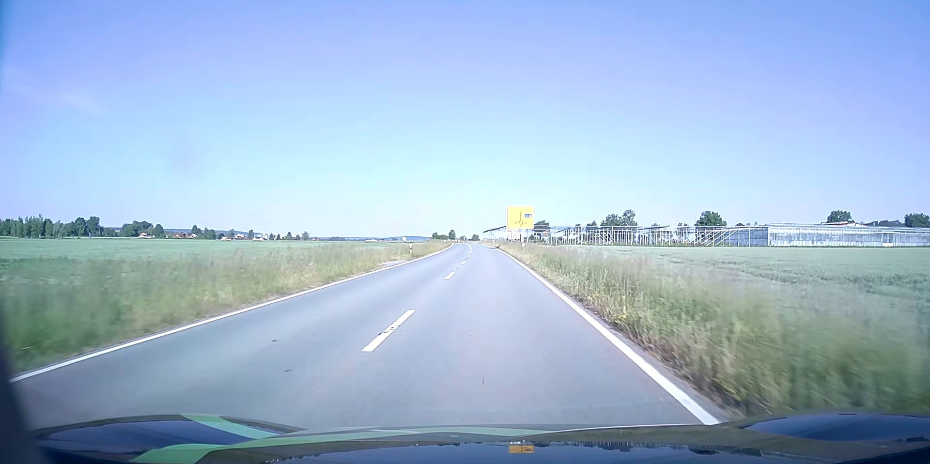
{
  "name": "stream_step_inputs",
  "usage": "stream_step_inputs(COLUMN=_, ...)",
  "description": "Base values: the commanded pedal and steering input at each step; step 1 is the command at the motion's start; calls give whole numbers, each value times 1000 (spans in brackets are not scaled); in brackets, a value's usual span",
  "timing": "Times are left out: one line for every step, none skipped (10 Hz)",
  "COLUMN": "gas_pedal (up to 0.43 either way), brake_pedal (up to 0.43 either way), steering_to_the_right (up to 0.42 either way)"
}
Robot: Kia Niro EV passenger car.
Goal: Follow the waypoints while adhering to traffic rules and regulations
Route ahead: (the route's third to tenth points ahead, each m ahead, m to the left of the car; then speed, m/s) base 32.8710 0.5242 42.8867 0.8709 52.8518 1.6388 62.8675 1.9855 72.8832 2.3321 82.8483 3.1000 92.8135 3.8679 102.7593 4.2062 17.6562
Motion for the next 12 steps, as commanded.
stream_step_inputs(gas_pedal=189, brake_pedal=0, steering_to_the_right=-4)
stream_step_inputs(gas_pedal=189, brake_pedal=0, steering_to_the_right=-5)
stream_step_inputs(gas_pedal=189, brake_pedal=0, steering_to_the_right=-5)
stream_step_inputs(gas_pedal=189, brake_pedal=0, steering_to_the_right=-5)
stream_step_inputs(gas_pedal=189, brake_pedal=0, steering_to_the_right=-6)
stream_step_inputs(gas_pedal=197, brake_pedal=0, steering_to_the_right=-5)
stream_step_inputs(gas_pedal=197, brake_pedal=0, steering_to_the_right=-5)
stream_step_inputs(gas_pedal=197, brake_pedal=0, steering_to_the_right=-6)
stream_step_inputs(gas_pedal=197, brake_pedal=0, steering_to_the_right=-6)
stream_step_inputs(gas_pedal=197, brake_pedal=0, steering_to_the_right=-5)
stream_step_inputs(gas_pedal=197, brake_pedal=0, steering_to_the_right=-6)
stream_step_inputs(gas_pedal=197, brake_pedal=0, steering_to_the_right=-5)
